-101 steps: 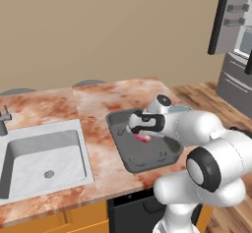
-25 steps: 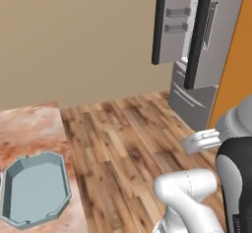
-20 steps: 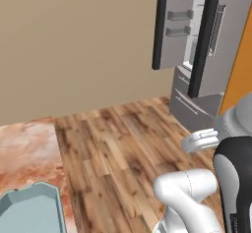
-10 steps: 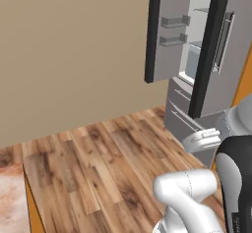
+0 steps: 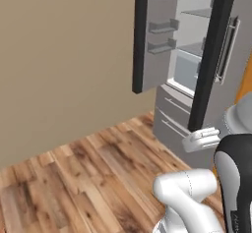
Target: Place one lemon and one steak in each tupperware on the nearby counter, to pack two identical lunches.
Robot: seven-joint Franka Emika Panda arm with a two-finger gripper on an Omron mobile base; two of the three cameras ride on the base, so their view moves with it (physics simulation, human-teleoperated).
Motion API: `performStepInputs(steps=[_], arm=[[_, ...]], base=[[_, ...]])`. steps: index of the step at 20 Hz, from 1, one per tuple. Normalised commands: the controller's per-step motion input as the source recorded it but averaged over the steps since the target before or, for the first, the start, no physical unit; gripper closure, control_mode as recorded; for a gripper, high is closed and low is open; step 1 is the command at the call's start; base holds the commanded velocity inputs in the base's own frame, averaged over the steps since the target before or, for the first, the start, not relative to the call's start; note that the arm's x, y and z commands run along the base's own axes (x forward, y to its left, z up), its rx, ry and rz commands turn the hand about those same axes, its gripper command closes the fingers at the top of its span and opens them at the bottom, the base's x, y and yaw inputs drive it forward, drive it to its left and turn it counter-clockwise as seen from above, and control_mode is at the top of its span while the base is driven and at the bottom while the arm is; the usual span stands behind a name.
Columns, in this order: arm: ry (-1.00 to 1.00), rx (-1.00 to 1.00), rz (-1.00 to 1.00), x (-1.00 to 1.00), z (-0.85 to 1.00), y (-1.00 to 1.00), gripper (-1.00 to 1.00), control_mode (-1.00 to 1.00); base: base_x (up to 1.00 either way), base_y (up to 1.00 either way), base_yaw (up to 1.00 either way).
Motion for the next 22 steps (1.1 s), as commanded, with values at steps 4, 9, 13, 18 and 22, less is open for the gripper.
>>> performStepInputs(steps=[4, 9, 13, 18, 22], arm=[[0.0, 0.0, 0.0, 0.0, 0.0, 0.0, -1.0, 1.0], [0.0, 0.0, 0.0, 0.0, 0.0, 0.0, -1.0, 1.0], [0.0, 0.0, 0.0, 0.0, 0.0, 0.0, -1.0, 1.0], [0.0, 0.0, 0.0, 0.0, 0.0, 0.0, -1.0, 1.0], [0.0, 0.0, 0.0, 0.0, 0.0, 0.0, -1.0, 1.0]], base=[[0.57, -0.05, -0.4], [0.73, 0.04, -0.42], [0.76, 0.1, -0.42], [0.66, 0.21, -0.43], [0.6, 0.44, -0.44]])
